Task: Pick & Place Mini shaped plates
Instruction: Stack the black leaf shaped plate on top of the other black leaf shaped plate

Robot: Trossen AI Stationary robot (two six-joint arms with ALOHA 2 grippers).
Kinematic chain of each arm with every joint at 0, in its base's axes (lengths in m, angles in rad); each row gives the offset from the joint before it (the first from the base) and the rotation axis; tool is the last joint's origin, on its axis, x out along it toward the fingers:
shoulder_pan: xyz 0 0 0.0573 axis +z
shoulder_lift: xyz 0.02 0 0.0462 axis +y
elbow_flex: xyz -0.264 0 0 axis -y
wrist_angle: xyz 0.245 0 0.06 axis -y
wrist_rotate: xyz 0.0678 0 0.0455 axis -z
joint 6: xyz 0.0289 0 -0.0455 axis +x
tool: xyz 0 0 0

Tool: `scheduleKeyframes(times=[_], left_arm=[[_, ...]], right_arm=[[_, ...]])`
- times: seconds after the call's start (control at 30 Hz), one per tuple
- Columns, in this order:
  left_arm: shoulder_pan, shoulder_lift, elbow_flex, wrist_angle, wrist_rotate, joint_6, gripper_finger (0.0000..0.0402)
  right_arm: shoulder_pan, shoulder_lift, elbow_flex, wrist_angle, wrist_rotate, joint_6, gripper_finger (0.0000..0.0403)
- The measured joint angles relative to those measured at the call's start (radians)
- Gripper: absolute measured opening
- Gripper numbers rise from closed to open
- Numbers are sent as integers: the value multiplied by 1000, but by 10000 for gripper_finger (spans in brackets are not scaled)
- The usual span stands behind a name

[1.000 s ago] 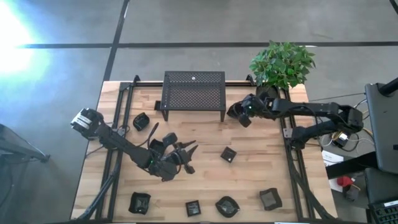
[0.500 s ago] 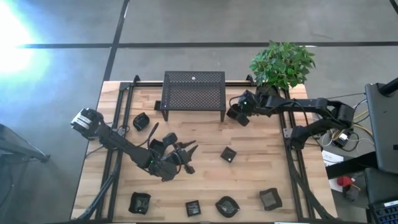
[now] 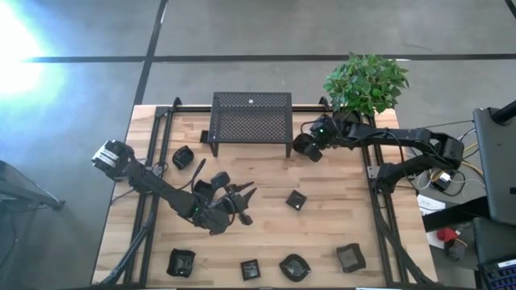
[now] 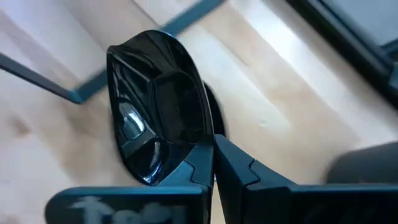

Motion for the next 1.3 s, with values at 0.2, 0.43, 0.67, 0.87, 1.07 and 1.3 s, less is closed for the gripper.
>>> scheduleKeyframes(times=[0.2,0.43,0.67,0.87,1.07,1.3], left_arm=[[0,0,0,0,0,0,92],[0,0,0,0,0,0,92],[0,0,0,0,1,0,92],[0,0,0,0,0,0,92],[0,0,0,0,0,0,92],[0,0,0,0,0,0,92]], right_arm=[[-1,45,-1,27,-28,42,8],[-2,85,-2,30,-28,33,8],[-2,95,-2,29,-28,35,8],[-2,94,-2,29,-28,88,11],[-2,93,-2,28,-29,130,44],[-1,93,-2,28,-157,138,82]])
